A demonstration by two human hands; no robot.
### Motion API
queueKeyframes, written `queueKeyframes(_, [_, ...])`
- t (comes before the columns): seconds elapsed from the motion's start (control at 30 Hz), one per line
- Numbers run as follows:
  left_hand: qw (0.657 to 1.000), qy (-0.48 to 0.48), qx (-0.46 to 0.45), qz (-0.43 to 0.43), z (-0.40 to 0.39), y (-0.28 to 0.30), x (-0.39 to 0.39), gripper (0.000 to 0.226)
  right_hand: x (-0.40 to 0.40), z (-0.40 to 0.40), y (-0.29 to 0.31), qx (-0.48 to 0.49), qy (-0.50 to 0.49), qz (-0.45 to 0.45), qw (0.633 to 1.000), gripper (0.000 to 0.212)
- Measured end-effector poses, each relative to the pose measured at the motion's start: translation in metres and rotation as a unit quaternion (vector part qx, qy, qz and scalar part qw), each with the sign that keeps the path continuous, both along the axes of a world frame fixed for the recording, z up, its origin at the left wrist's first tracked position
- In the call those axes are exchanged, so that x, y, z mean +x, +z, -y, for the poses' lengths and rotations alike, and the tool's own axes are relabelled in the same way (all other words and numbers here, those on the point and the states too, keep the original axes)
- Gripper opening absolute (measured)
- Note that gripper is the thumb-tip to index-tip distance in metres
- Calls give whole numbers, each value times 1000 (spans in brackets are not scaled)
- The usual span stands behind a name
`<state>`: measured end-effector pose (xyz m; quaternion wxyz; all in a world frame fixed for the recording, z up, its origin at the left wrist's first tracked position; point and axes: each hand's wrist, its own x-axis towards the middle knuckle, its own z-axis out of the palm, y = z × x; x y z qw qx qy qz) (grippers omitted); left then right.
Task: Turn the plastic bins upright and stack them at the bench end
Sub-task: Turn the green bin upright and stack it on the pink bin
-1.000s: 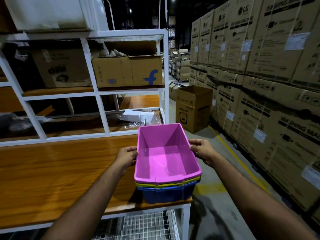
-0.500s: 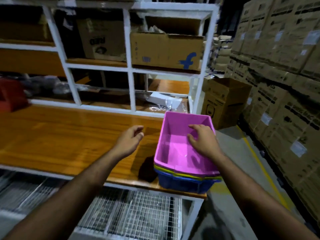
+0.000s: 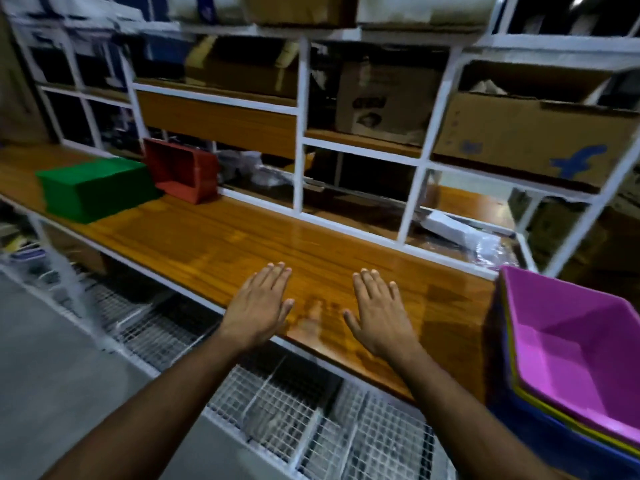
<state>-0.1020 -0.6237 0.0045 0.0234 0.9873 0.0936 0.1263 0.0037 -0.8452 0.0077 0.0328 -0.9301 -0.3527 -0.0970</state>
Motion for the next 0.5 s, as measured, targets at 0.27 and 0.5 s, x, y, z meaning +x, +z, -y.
queueKeyframes(0.27, [998,55,15,-12,-164,-19,-46,68,-30,-182,-14,12,53,1,999,75])
queueKeyframes(0.5, [993,120,-17,-7,-285,-47,-70,68,-31,-333,-34,-3,125,-12,992,76])
